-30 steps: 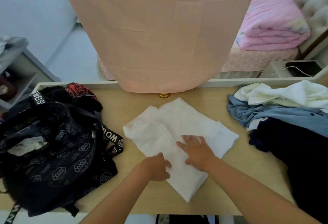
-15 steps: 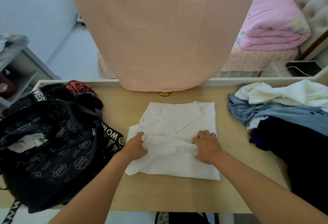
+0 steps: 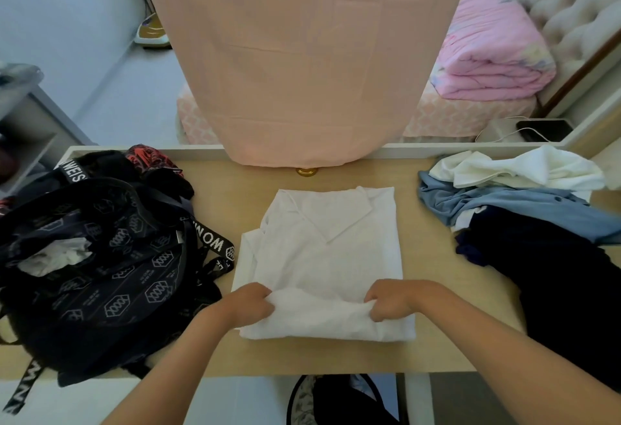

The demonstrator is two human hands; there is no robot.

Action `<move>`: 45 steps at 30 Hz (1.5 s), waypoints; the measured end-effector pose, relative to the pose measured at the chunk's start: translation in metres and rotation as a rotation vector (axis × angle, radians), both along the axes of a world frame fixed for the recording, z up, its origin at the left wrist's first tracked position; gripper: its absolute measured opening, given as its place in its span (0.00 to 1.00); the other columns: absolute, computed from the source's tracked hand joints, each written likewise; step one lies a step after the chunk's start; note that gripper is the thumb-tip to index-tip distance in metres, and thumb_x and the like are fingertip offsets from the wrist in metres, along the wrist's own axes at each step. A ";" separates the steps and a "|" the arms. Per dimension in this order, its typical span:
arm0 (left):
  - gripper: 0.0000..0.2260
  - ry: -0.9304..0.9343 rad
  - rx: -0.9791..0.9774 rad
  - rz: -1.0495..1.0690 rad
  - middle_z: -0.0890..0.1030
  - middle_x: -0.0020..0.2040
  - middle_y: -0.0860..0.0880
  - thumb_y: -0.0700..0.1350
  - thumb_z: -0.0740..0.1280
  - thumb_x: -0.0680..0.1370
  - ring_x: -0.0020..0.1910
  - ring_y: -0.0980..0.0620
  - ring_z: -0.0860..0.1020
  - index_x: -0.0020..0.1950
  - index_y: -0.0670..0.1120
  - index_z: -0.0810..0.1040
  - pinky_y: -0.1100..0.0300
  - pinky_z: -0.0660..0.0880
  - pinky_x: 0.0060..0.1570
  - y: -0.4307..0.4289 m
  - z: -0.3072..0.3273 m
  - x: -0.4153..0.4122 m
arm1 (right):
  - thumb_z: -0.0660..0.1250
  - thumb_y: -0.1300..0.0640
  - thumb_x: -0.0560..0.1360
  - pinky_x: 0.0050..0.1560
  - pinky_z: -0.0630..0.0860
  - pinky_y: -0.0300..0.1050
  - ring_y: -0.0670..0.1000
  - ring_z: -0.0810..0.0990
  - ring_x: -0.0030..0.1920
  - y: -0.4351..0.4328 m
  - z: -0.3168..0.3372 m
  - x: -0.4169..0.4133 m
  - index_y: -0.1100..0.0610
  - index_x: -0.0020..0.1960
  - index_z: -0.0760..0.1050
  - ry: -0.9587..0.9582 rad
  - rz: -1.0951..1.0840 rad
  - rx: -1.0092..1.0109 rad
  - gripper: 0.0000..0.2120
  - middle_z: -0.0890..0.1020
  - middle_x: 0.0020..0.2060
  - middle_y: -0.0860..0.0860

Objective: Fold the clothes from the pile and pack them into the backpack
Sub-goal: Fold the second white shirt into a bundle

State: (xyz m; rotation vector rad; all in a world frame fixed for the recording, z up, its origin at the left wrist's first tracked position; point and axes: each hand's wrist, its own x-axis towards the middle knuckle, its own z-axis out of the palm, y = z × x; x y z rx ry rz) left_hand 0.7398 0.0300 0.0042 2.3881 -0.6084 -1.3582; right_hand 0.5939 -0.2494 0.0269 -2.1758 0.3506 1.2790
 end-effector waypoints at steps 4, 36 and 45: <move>0.16 -0.313 -0.013 0.146 0.76 0.60 0.49 0.41 0.60 0.77 0.59 0.48 0.74 0.64 0.49 0.72 0.54 0.72 0.54 0.002 -0.022 -0.004 | 0.60 0.57 0.76 0.55 0.68 0.44 0.53 0.75 0.61 0.002 -0.017 -0.007 0.50 0.69 0.68 -0.298 -0.066 -0.357 0.22 0.75 0.61 0.48; 0.18 -0.856 -0.102 -0.200 0.78 0.38 0.49 0.53 0.51 0.80 0.39 0.46 0.75 0.40 0.48 0.76 0.55 0.64 0.39 -0.058 -0.037 0.014 | 0.61 0.56 0.75 0.52 0.72 0.48 0.53 0.80 0.52 -0.029 -0.073 0.008 0.51 0.52 0.81 -0.988 -0.126 -0.302 0.12 0.80 0.53 0.48; 0.30 -0.713 -0.130 -0.121 0.59 0.79 0.47 0.33 0.55 0.79 0.77 0.47 0.57 0.80 0.48 0.56 0.52 0.59 0.74 -0.139 -0.033 0.120 | 0.57 0.60 0.82 0.68 0.65 0.51 0.54 0.62 0.76 -0.089 -0.054 0.135 0.54 0.79 0.58 -0.739 -0.044 -0.465 0.26 0.63 0.77 0.52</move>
